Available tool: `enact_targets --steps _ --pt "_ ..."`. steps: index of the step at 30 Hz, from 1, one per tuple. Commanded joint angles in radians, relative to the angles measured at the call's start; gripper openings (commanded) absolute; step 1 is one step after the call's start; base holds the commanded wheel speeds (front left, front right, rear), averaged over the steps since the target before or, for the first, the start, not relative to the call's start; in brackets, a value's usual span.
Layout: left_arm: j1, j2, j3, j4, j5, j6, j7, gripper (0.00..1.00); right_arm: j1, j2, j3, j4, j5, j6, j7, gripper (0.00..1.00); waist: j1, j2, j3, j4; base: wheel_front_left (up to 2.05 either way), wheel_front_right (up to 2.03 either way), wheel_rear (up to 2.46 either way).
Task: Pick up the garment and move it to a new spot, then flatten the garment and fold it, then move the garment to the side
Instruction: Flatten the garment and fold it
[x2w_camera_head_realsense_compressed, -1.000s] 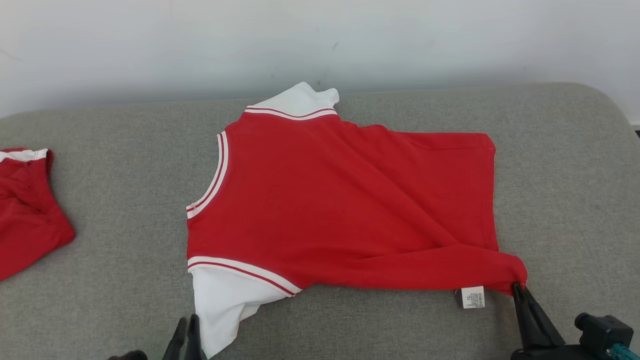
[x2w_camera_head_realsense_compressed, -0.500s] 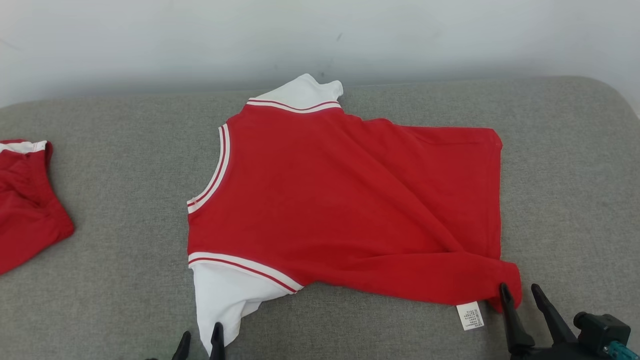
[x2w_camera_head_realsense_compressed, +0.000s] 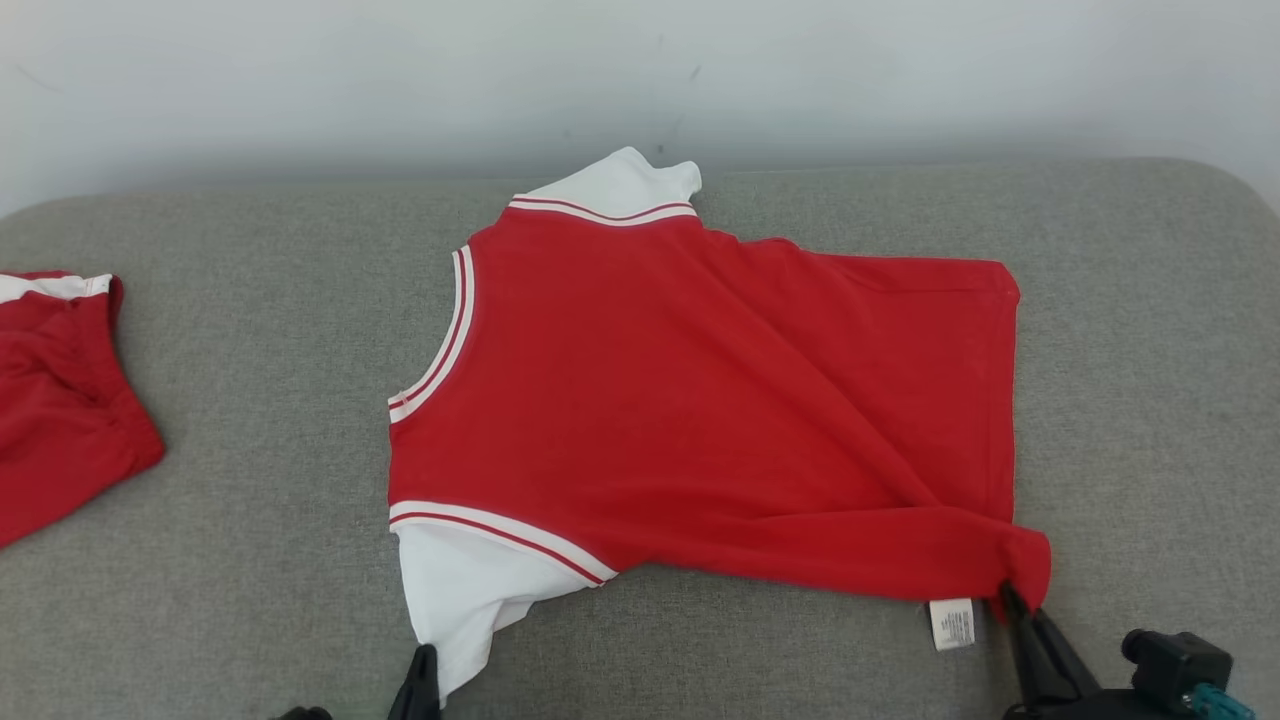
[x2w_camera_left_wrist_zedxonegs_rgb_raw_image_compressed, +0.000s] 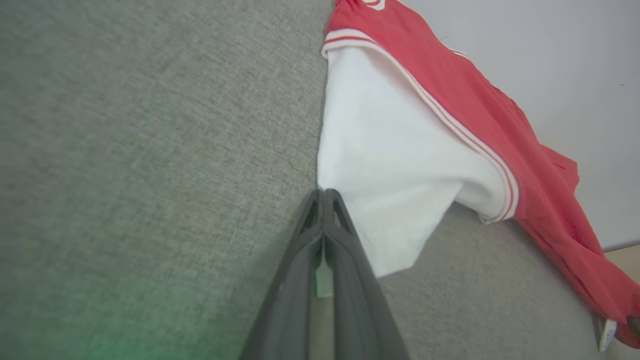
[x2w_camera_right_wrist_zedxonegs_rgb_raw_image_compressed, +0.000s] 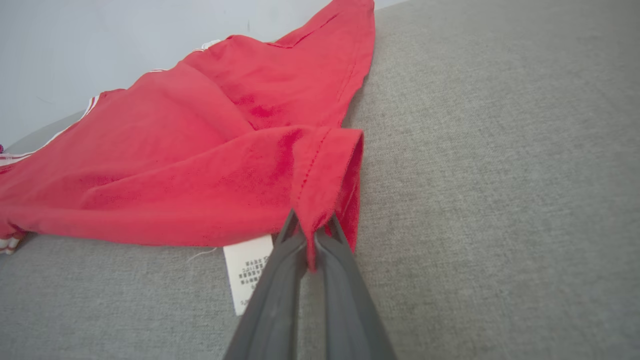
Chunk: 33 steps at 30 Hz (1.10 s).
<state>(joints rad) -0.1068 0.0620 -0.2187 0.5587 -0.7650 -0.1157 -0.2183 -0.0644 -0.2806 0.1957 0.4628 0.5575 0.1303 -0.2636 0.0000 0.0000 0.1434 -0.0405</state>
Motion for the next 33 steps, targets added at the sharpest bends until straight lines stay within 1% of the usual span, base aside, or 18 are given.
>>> enact_targets --steps 1,4,8,11,15,17,20,24,29,30,31,32,33 --pt "0.004 -0.013 -0.018 0.021 -0.009 -0.008 0.006 0.00 -0.005 -0.009 -0.010 -0.009 0.007 0.001 0.000 0.00 0.0000 0.0000 -0.002 0.000 0.00 0.00 0.00" --pt "0.014 -0.012 -0.030 0.035 -0.015 -0.011 -0.011 0.00 0.021 -0.009 -0.026 -0.028 0.004 0.001 0.000 0.00 0.0000 0.0000 -0.010 0.000 0.00 0.00 0.00" --pt "0.047 0.015 -0.030 0.027 -0.004 -0.014 -0.031 0.00 0.051 -0.010 -0.045 -0.061 -0.003 0.001 0.000 0.00 0.0000 0.0000 -0.026 0.001 0.00 0.00 0.00" --pt "0.067 0.026 -0.013 -0.017 0.003 -0.012 -0.041 0.00 0.079 -0.004 -0.045 -0.088 -0.006 0.001 0.000 0.00 0.0000 0.0000 -0.042 0.004 0.00 0.00 0.00" --pt "0.104 0.032 0.002 -0.102 0.015 -0.012 -0.045 0.00 0.113 -0.016 -0.048 -0.131 0.002 0.001 0.000 0.00 0.0000 0.0000 -0.058 0.010 0.00 0.00 0.00" --pt "0.118 0.033 0.007 -0.143 0.021 -0.007 -0.046 0.00 0.124 -0.024 -0.044 -0.148 0.003 0.001 0.000 0.00 0.0000 0.0000 -0.063 0.011 0.00 0.00 0.00" --pt "0.143 0.035 0.003 -0.185 0.029 0.011 -0.040 0.00 0.127 -0.035 -0.040 -0.157 0.007 0.001 0.000 0.00 0.0000 0.0000 -0.069 0.011 0.00 0.00 0.00" --pt "0.146 0.045 -0.022 -0.170 0.055 0.023 -0.019 0.00 0.120 -0.036 -0.029 -0.145 0.009 0.001 0.000 0.00 0.0000 0.0000 -0.072 0.011 0.00 0.00 0.00" --pt "0.127 0.050 -0.038 -0.105 0.069 0.033 -0.003 0.00 0.111 -0.032 -0.009 -0.122 0.012 0.001 0.000 0.00 0.0000 0.0000 -0.071 0.011 0.00 0.00 0.00" --pt "0.123 0.048 -0.037 -0.094 0.069 0.033 -0.008 0.31 0.108 -0.032 -0.006 -0.118 0.012 0.001 0.000 0.00 0.0000 0.0000 -0.069 0.009 0.00 0.00 0.00" --pt "0.119 0.044 -0.038 -0.085 0.066 0.032 -0.009 0.96 0.107 -0.033 -0.004 -0.114 0.013 0.001 0.000 0.00 0.0000 0.0000 -0.068 0.008 0.00 0.00 0.00" --pt "0.113 0.042 -0.037 -0.078 0.065 0.031 -0.012 1.00 0.107 -0.033 -0.002 -0.112 0.014 0.001 0.000 0.00 0.0000 0.0000 -0.066 0.007 0.00 0.00 0.00" --pt "0.109 0.040 -0.033 -0.074 0.062 0.029 -0.017 1.00 0.107 -0.034 -0.001 -0.110 0.014 0.001 0.000 0.00 0.0000 0.0000 -0.064 0.006 0.00 0.00 0.00"
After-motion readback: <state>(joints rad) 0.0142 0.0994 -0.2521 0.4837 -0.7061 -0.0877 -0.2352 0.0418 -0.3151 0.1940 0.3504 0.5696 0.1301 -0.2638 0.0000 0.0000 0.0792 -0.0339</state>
